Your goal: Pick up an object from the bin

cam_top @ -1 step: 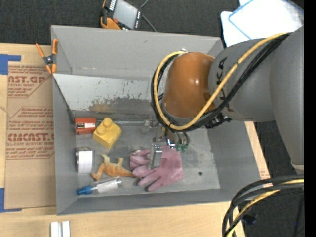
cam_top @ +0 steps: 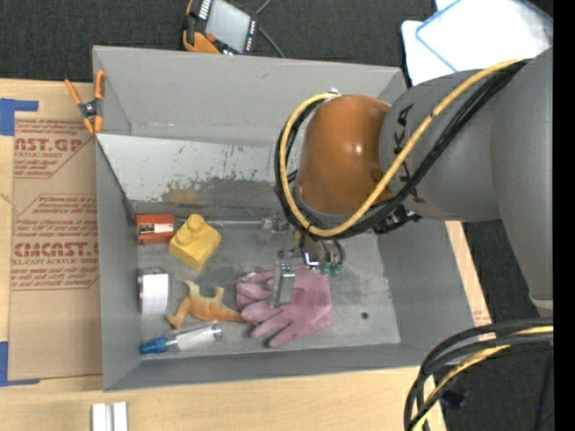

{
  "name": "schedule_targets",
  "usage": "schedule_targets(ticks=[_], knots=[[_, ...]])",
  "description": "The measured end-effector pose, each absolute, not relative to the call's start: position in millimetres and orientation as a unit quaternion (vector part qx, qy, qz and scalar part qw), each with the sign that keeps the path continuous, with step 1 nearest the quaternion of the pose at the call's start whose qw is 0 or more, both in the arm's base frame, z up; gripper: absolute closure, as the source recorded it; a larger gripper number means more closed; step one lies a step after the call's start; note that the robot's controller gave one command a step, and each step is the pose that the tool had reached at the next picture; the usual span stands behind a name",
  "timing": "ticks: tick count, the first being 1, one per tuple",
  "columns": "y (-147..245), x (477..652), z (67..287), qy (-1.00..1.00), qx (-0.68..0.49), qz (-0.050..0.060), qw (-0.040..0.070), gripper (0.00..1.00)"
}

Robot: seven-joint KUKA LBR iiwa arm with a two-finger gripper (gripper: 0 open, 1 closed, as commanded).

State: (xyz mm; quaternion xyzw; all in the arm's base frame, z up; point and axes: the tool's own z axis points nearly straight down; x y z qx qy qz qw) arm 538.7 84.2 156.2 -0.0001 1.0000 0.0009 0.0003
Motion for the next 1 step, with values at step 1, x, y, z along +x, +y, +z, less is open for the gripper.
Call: schedule_targets(ticks=[1], knots=[[89.2, 510.5, 99.1, 0.997, -0.075, 0.001, -0.001, 0.0]])
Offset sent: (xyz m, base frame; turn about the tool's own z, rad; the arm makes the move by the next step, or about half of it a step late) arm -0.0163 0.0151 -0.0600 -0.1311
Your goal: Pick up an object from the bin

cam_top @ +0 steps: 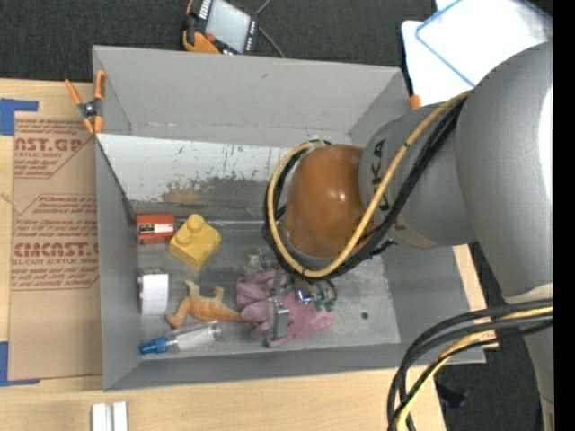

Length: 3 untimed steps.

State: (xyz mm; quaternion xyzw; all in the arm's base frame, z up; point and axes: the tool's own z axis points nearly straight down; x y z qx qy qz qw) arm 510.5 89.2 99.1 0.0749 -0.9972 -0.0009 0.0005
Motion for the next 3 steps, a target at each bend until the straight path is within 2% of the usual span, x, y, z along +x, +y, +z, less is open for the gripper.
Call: schedule_targets(ticks=[1, 2, 3], knots=[[100, 522.4, 96, -0.998, 0.066, -0.002, -0.002, 1.0], [100, 522.3, 96, -0.998, 0.066, -0.002, -0.002, 1.0], [83, 507.2, 185, -0.998, 0.069, -0.001, 0.001, 1.0]])
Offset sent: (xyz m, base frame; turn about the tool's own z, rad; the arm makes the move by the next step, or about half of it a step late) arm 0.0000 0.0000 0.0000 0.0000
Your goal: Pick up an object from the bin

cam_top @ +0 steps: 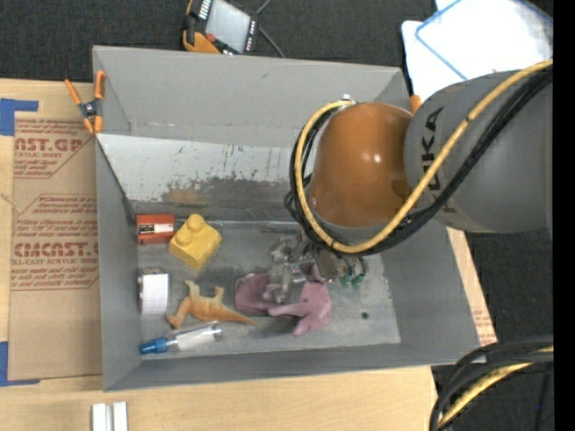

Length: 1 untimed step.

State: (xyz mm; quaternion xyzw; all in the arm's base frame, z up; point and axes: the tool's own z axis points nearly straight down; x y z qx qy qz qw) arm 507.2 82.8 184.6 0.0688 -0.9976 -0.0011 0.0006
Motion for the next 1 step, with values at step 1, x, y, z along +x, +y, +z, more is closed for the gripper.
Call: schedule_targets(ticks=[1], knots=[[88.0, 510.5, 214.3, -0.998, 0.064, -0.002, -0.002, 1.0]])
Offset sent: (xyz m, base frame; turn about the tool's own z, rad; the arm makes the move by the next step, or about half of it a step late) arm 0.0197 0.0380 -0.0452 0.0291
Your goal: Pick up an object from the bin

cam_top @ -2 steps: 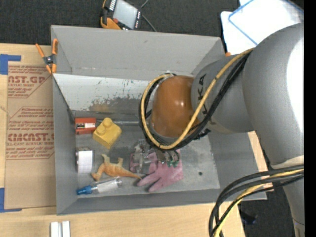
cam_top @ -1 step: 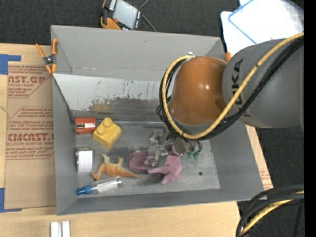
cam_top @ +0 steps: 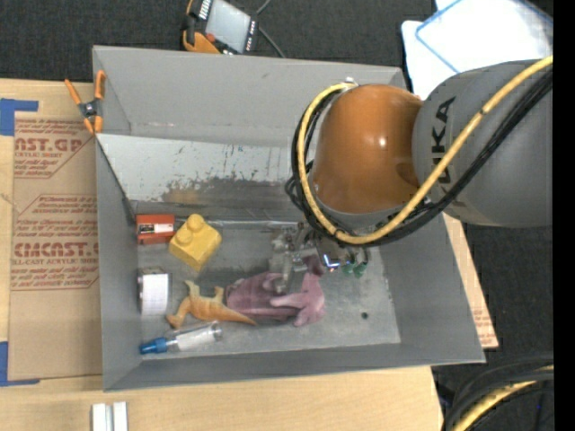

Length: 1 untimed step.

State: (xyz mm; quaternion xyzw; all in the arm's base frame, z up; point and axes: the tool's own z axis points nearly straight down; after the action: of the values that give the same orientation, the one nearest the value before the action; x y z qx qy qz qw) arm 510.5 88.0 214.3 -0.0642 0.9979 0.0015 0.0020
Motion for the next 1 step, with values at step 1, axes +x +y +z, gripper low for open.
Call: schedule_targets(ticks=[1], knots=[[122.8, 525.2, 136.2, 0.998, -0.055, 0.002, -0.001, 1.0]])
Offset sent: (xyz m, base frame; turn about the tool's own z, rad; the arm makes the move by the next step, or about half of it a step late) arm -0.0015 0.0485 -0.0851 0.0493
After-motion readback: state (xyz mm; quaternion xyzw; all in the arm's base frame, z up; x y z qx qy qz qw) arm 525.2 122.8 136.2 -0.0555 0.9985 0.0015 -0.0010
